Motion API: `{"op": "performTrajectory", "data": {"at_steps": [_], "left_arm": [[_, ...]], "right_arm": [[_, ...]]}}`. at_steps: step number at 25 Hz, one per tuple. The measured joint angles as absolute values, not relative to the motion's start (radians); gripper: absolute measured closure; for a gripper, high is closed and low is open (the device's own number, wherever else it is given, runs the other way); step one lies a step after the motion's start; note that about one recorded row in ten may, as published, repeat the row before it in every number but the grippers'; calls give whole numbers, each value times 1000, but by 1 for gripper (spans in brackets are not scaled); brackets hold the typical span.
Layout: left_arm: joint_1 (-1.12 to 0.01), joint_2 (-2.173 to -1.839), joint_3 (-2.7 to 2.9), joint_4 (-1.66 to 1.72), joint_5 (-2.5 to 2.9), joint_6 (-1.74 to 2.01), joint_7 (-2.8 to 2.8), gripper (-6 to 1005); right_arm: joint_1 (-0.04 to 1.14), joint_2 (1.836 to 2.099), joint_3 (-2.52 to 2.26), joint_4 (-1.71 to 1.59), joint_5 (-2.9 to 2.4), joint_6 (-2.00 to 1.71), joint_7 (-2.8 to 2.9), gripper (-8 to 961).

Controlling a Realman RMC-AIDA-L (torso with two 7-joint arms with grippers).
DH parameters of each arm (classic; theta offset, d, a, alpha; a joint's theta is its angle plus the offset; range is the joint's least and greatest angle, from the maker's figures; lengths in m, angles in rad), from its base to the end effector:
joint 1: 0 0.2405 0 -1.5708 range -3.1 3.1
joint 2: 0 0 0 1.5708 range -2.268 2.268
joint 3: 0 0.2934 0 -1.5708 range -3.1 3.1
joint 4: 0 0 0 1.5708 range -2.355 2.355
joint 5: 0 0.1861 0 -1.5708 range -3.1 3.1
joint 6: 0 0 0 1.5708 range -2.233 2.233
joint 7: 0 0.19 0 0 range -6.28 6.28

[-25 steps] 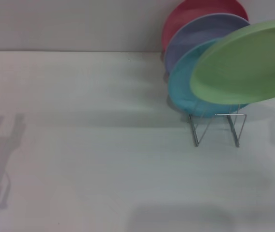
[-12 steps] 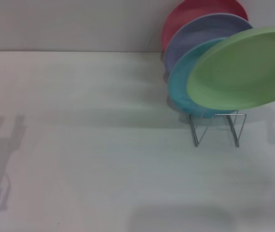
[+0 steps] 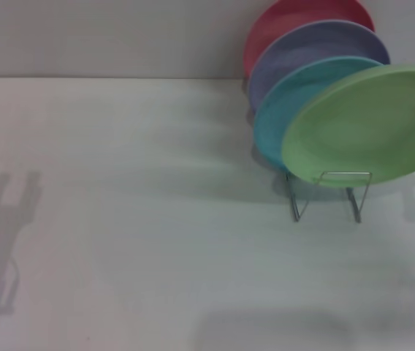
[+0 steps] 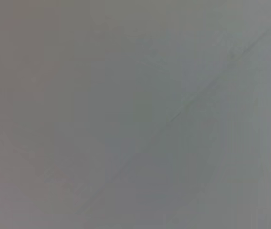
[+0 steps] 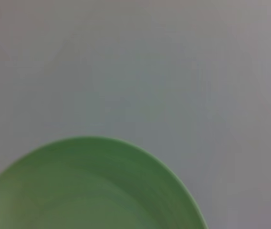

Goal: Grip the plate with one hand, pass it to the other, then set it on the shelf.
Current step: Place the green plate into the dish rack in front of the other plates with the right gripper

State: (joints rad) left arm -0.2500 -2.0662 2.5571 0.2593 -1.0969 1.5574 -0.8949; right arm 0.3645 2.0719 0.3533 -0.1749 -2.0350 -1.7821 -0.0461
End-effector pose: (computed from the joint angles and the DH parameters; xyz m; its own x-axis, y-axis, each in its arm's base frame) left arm -0.3259 0.3040 0.0100 -0.0838 -0.1371 0.9870 0.9570 -0.2870 0.0414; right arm 0.3098 0.3059 0.0274 0.8227 0.4790 -0.3061 -0.2340 -0.2053 -0.9503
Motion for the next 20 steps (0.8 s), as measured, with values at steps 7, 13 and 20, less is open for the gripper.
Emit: {"op": "performTrajectory", "data": {"at_steps": [7, 13, 20], "left_arm": [[-251, -2066, 2557, 259, -1087, 1557, -898, 215], [-252, -2063, 2557, 258, -1086, 1557, -914, 215], [-253, -2062, 2557, 256, -1086, 1557, -921, 215]], "right_arm": [[362, 2074, 342, -165, -2050, -1751, -46, 938], [355, 2075, 342, -156, -2064, -1715, -47, 938], [353, 2075, 342, -153, -2065, -1679, -48, 937]]}}
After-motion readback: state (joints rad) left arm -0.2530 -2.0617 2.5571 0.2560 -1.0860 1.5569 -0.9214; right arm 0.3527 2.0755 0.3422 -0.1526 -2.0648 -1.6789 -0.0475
